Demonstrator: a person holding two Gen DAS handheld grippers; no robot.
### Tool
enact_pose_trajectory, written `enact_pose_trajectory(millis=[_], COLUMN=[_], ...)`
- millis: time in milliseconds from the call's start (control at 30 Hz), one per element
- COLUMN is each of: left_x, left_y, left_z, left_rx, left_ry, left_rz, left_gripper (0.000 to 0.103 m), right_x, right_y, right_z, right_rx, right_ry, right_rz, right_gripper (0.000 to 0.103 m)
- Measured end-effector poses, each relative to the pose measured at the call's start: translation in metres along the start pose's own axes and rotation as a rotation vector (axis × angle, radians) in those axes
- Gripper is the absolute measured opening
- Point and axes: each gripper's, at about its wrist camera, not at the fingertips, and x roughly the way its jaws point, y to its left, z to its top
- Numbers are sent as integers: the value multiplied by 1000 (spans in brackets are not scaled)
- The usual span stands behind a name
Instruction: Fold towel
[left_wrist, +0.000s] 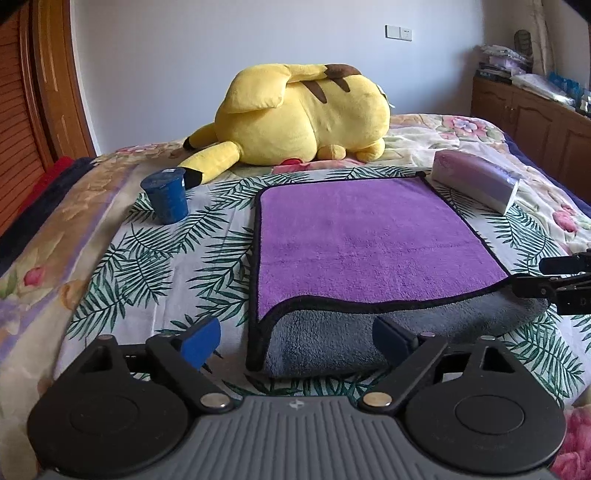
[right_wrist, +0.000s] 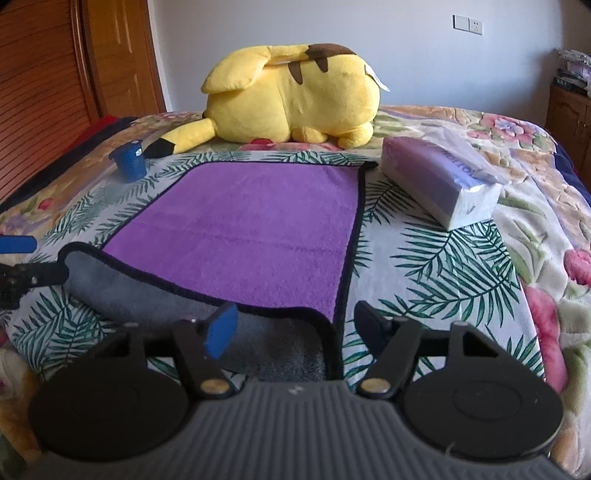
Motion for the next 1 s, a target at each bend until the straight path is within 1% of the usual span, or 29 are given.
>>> enact_pose_trajectory(millis=[67,200,300,333,400,467,533,600,633,800,900,1000], left_x=[4,11,17,20,24,27,30,32,33,35,35,36], left_y=[1,6,9,11,15,19,23,26,26,24,22,21], left_z=[0,0,0,0,0,-1,-2,-2,-3,-6,-8,-9], left_rx=[6,15,26,20,4,-15,-39,-62,-70,-74,-69,-63], left_ry=[2,3,3,7,16,27,36,47,52,66,69,77], left_rz=[2,5,30,24,12,-1,-21,-44,-52,-71,-78,-75], left_gripper=[89,83,80,79,72,68,63,56,55,46,39,35], right_x=[2,6,9,10,11,12,13,14,14,15,14,14], right_y=[-2,-4,-5,-5,-5,-6,-6,-6,-6,-7,-6,-6], right_z=[-1,-2,-3,-3,-4,-5,-5,-6,-6,-6,-7,-6], right_rx=[3,7,9,9,10,11,12,11,12,16,16,16], right_ry=[8,26,40,45,53,59,65,69,69,73,72,71], right_rz=[4,7,15,15,21,25,30,33,34,40,42,46], right_gripper=[65,62,59,59,57,55,54,53,52,49,46,38])
